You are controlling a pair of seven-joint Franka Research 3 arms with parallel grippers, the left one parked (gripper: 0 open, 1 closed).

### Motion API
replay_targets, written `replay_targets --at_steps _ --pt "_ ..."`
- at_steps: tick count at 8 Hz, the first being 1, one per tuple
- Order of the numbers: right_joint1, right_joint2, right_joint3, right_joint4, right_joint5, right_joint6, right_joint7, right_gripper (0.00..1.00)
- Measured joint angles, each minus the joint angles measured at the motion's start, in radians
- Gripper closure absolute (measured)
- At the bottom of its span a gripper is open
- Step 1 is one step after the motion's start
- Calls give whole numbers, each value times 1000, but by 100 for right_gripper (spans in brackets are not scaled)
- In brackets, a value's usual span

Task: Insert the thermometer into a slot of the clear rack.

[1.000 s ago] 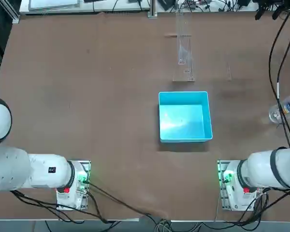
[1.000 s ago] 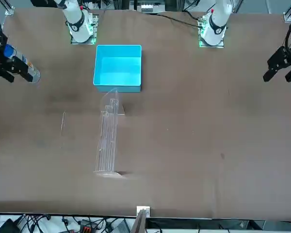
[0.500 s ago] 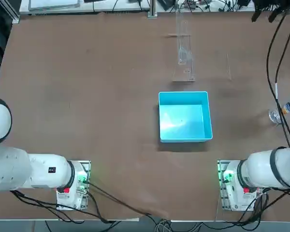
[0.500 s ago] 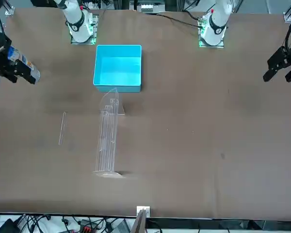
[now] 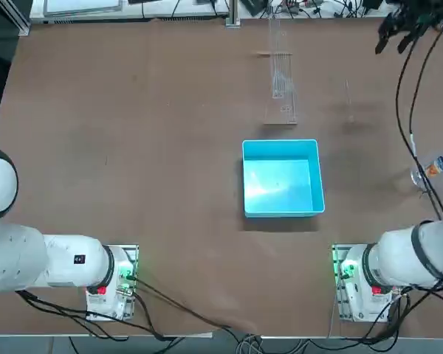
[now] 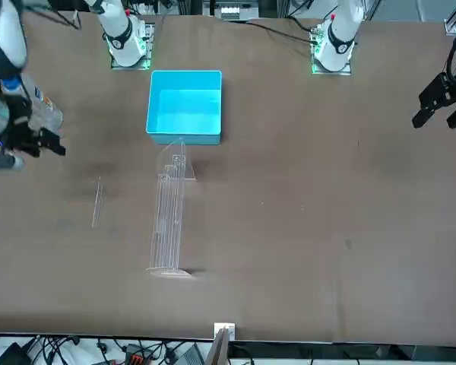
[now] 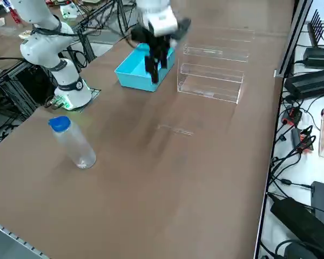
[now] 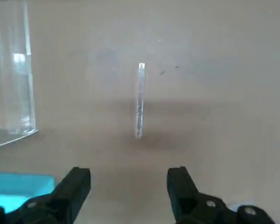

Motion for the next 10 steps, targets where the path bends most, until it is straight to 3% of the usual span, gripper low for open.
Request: replay_targets --at_steps 2,7,10 --pt "0 55 1 -87 0 146 0 0" --pt "0 243 1 -128 0 472 -25 0" --pt "0 363 5 -111 0 559 -26 4"
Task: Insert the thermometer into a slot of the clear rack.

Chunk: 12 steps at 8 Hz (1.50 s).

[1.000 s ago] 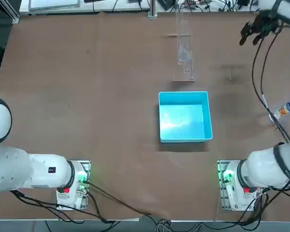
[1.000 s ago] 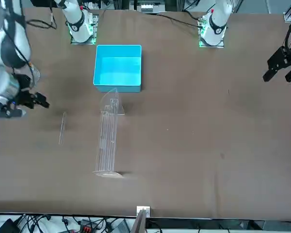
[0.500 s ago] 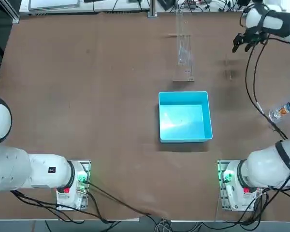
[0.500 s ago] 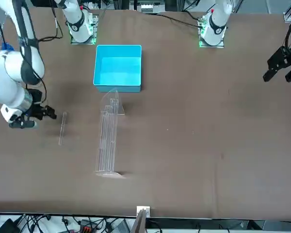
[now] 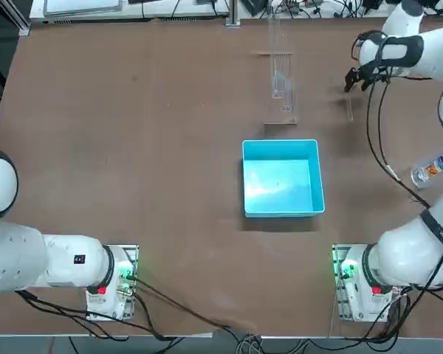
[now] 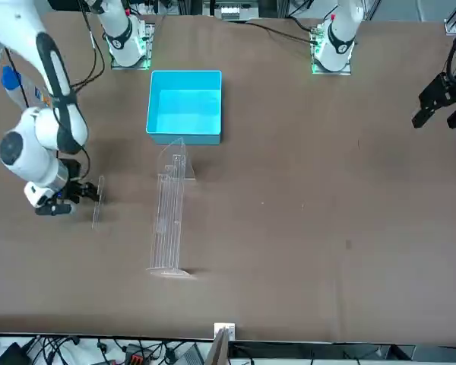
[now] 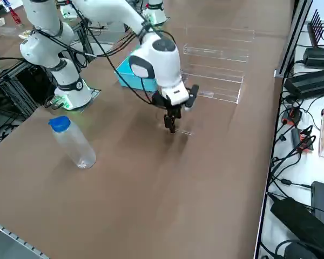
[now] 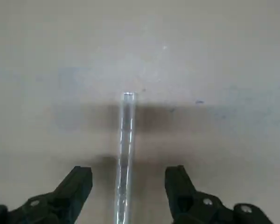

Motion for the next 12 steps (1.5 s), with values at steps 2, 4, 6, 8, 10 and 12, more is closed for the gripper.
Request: replay_targets --at_steps 2,4,6,8,10,12 --pt "0 40 1 20 1 5 4 7" --pt "0 59 1 29 2 5 7 15" --pt "0 72 1 36 24 5 10 20" --pt "0 83 2 44 37 5 11 25" --pt "0 89 4 47 37 5 12 33" --pt "0 92 4 50 37 5 12 42"
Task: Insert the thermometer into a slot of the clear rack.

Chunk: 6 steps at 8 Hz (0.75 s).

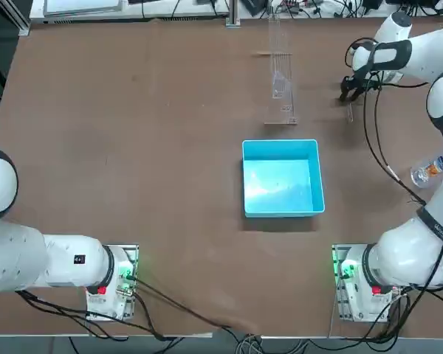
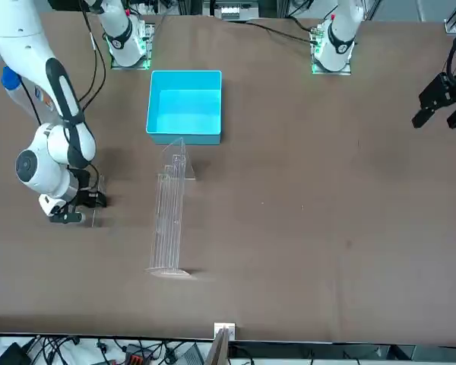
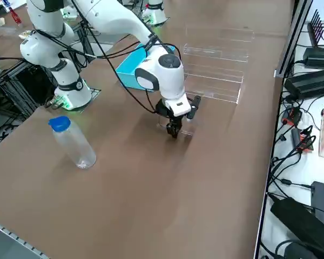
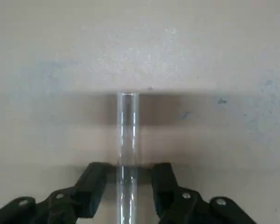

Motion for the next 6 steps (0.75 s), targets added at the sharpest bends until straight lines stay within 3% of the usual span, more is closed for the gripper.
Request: replay_targets --at_steps 3,5,6 --pt "-1 -1 -1 6 0 -1 1 67" --pt "-1 -2 -1 7 0 -1 2 78" --pt "-1 -2 -1 7 0 -1 2 78"
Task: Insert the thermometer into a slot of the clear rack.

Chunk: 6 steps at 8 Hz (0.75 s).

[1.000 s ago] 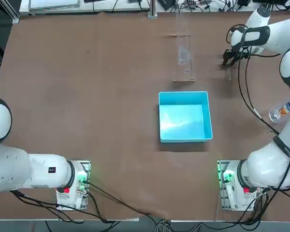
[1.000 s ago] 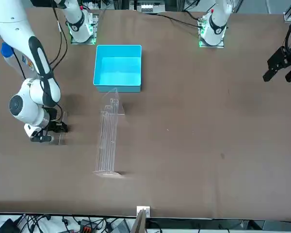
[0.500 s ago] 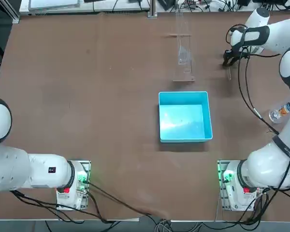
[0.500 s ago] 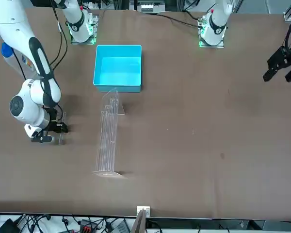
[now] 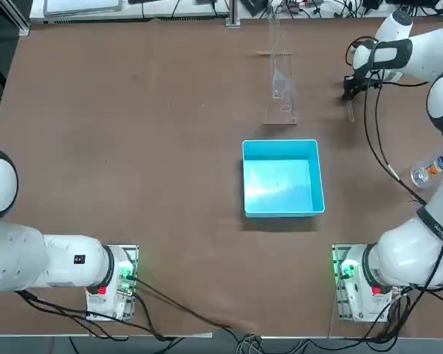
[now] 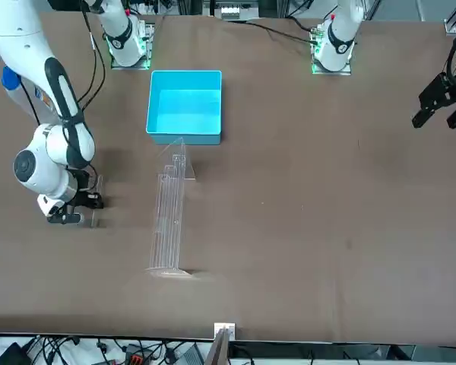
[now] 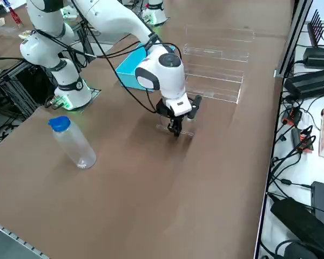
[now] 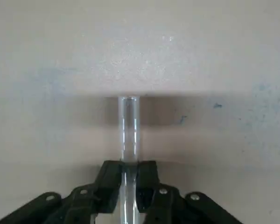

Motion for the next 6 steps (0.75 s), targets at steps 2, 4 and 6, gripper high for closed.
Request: replay_targets --at_steps 2,4,6 --pt "1 0 3 7 0 0 0 78" --pt "3 -21 8 26 0 -19 0 78" --pt "4 -91 39 38 1 -82 8 78"
